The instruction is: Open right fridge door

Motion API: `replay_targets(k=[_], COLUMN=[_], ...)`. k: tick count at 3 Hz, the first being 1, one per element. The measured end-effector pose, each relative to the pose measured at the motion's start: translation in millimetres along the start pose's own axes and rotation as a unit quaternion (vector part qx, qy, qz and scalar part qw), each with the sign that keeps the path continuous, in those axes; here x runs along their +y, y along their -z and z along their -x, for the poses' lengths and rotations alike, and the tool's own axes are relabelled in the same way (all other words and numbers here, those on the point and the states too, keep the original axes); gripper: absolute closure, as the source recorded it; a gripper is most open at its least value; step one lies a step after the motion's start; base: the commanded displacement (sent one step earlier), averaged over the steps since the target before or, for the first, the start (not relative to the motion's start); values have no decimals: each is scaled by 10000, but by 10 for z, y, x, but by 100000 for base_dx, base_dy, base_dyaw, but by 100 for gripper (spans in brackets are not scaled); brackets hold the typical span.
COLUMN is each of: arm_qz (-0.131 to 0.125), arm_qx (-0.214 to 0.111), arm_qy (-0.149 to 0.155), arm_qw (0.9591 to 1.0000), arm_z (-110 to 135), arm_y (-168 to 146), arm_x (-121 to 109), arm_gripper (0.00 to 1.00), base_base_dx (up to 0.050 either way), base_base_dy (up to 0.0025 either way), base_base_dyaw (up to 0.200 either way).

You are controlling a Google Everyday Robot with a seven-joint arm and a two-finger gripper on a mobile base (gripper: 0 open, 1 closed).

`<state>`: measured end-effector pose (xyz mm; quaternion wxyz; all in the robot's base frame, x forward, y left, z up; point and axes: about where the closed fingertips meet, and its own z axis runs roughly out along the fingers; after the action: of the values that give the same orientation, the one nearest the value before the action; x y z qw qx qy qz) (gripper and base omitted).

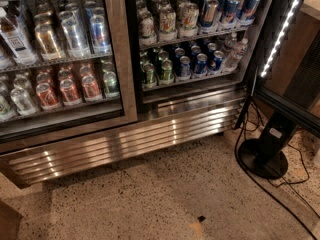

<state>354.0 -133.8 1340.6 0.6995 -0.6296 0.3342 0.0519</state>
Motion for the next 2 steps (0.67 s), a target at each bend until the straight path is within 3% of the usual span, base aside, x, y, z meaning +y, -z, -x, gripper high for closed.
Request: replay_targets(k=[1,2], arm_qz=[12,-209], arm_qx=[89,456], arm_qy=[5,-223], arm_qw=[10000,9985], arm_z=[-72,-516], arm_y=[-37,10], arm_x=[9,11], arm_gripper=[0,0], base_base_dx=[0,0], base_base_dy=[0,0], base_base_dyaw=[0,0])
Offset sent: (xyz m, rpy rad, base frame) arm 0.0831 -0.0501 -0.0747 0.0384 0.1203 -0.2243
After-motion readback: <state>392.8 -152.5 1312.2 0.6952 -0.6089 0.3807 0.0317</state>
